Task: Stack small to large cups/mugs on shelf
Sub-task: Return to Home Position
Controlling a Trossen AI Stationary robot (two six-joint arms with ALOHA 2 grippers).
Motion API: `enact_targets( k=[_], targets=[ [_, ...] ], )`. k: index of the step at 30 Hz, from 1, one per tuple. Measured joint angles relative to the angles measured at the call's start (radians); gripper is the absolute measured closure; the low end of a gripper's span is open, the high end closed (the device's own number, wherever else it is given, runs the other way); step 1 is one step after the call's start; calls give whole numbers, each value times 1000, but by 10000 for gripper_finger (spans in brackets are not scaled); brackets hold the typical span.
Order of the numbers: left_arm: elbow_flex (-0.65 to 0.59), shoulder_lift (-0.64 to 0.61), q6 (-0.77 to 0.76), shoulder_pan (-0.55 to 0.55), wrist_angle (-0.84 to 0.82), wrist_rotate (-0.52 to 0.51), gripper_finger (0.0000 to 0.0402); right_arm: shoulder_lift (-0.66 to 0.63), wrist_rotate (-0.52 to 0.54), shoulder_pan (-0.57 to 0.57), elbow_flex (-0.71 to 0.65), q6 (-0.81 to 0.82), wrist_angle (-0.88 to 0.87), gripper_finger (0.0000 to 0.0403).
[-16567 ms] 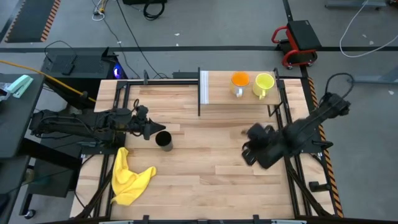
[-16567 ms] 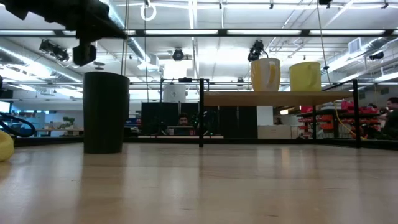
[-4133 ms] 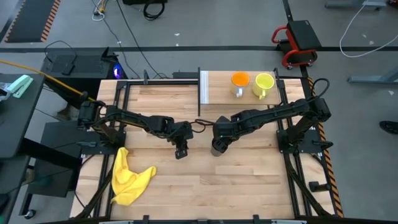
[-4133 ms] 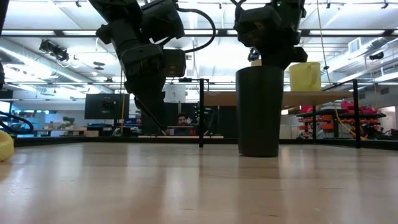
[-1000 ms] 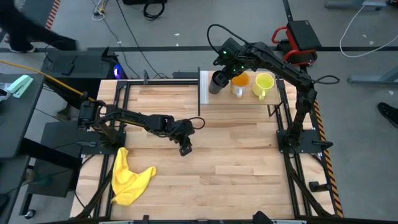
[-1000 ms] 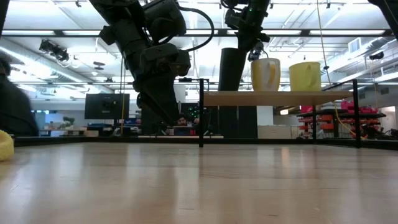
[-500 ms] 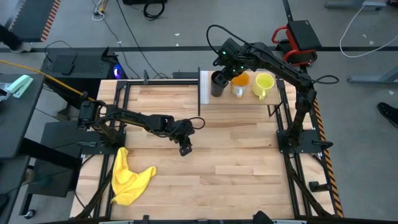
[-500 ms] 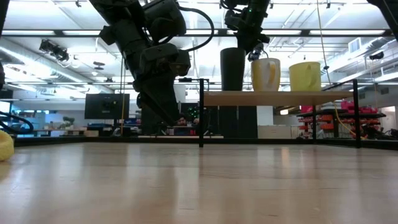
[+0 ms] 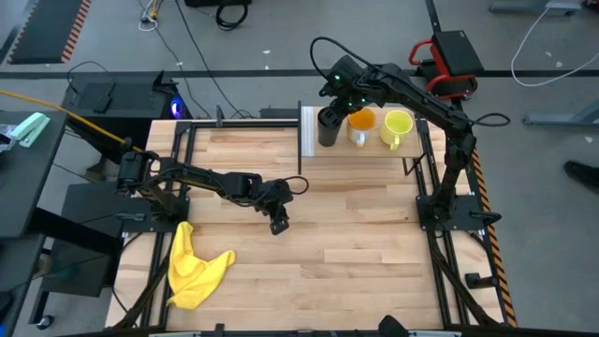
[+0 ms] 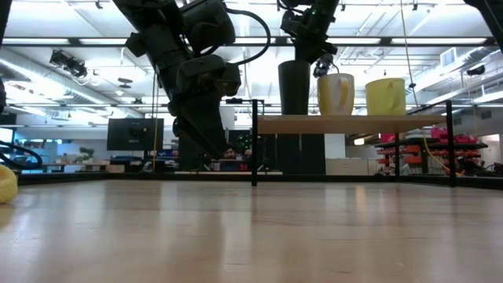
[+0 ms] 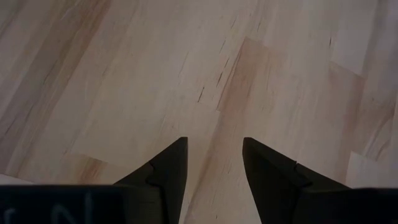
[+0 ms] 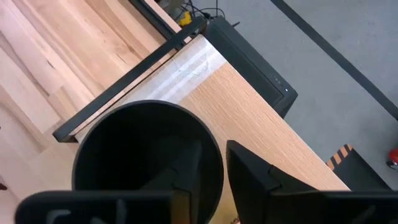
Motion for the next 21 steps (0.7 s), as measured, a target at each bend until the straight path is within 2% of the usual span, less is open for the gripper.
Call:
enact_targets(
  k=[7,16,21],
  targets=[
    [0,0,1,0,0,0,239,-13,6,0,23,-3,-7,304],
    [0,0,0,0,0,0,239,-15,8,1,299,0,-137,304],
    [0,0,1,0,0,0,239,-145,-2,14,244,62,-183,304]
  ],
)
